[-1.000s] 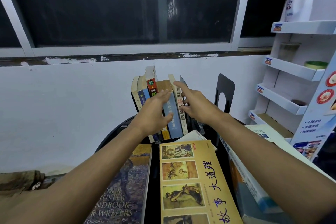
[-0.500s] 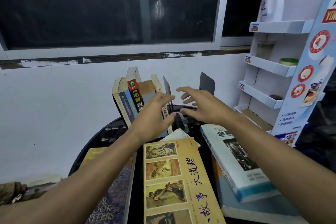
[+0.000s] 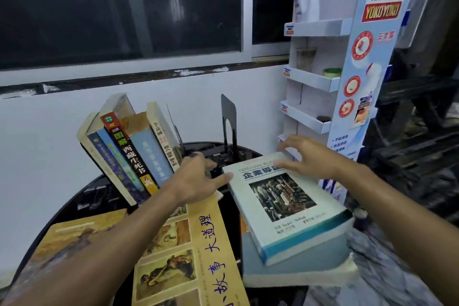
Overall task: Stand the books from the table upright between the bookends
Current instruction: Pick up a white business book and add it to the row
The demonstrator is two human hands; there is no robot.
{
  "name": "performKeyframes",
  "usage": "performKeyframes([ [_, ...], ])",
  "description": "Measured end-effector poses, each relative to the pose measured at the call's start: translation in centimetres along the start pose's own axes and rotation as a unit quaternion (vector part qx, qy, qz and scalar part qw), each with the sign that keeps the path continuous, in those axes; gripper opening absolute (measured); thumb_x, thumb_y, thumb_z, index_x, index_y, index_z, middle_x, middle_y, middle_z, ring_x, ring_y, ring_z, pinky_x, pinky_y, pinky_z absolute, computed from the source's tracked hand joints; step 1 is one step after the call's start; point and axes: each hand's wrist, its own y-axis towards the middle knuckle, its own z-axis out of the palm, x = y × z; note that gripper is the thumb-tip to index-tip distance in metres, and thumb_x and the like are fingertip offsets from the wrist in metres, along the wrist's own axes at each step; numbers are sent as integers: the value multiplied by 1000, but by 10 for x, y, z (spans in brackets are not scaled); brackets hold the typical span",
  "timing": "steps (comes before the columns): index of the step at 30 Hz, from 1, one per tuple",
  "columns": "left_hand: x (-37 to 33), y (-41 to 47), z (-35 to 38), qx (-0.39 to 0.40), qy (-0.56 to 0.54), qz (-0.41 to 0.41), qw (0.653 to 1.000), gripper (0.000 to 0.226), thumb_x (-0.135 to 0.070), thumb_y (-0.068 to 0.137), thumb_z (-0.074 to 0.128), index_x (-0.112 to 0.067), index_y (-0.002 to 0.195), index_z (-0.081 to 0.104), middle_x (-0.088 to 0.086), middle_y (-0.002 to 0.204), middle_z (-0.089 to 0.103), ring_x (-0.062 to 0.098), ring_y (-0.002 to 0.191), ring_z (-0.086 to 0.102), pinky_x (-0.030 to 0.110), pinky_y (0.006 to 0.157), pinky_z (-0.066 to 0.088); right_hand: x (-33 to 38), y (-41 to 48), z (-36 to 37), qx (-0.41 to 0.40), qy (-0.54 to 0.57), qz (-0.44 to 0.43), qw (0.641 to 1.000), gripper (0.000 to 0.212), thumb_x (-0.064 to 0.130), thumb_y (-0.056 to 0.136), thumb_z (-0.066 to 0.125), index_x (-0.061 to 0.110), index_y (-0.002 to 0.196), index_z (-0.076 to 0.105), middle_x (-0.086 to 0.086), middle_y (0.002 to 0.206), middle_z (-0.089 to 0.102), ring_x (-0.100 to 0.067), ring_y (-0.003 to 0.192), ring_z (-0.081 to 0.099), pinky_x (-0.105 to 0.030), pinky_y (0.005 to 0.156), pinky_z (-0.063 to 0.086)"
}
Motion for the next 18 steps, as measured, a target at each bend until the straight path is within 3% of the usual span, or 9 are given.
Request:
performKeyframes([
  [4, -3, 3, 14, 40, 39, -33, 998, 80, -81, 80, 49, -17, 123, 70, -3, 127, 68, 24, 133, 38, 42, 104, 41, -25, -7, 4, 38, -3, 35, 999, 79, 83, 75, 51, 24, 125, 66, 4, 135, 60, -16, 119, 53, -33, 92, 44],
  [8, -6, 3, 26, 62, 74, -35, 995, 72, -90, 75, 36, -43, 119, 70, -7, 113, 70, 22, 131, 32, 58, 106, 26, -30, -11, 9, 81, 56, 51, 994, 72, 80, 77, 49, 24, 118, 71, 10, 117, 62, -13, 108, 56, -30, 87, 41],
  [11, -4, 6, 35, 77, 43, -17, 996, 72, -94, 72, 31, -53, 120, 66, -10, 99, 72, 21, 120, 33, 48, 95, 30, -30, -9, 14, 91, 87, 59, 990, 76, 86, 72, 42, 25, 106, 71, 15, 102, 60, -11, 100, 58, -30, 83, 41],
  [14, 4, 12, 43, 77, 6, 3, 997, 84, -104, 61, 25, -57, 117, 66, -13, 94, 71, 20, 114, 35, 48, 99, 37, -33, -7, 22, 94, 118, 72, 986, 66, 84, 74, 42, 25, 90, 68, 12, 91, 63, -12, 91, 62, -29, 75, 43],
  [18, 10, 18, 44, 83, -36, 26, 996, 49, -100, 67, 31, -73, 96, 59, -19, 74, 62, 19, 105, 39, 51, 102, 35, -33, -9, 27, 104, 179, 82, 975, 47, 69, 87, 52, 24, 93, 67, 9, 90, 70, -10, 85, 69, -23, 66, 47],
])
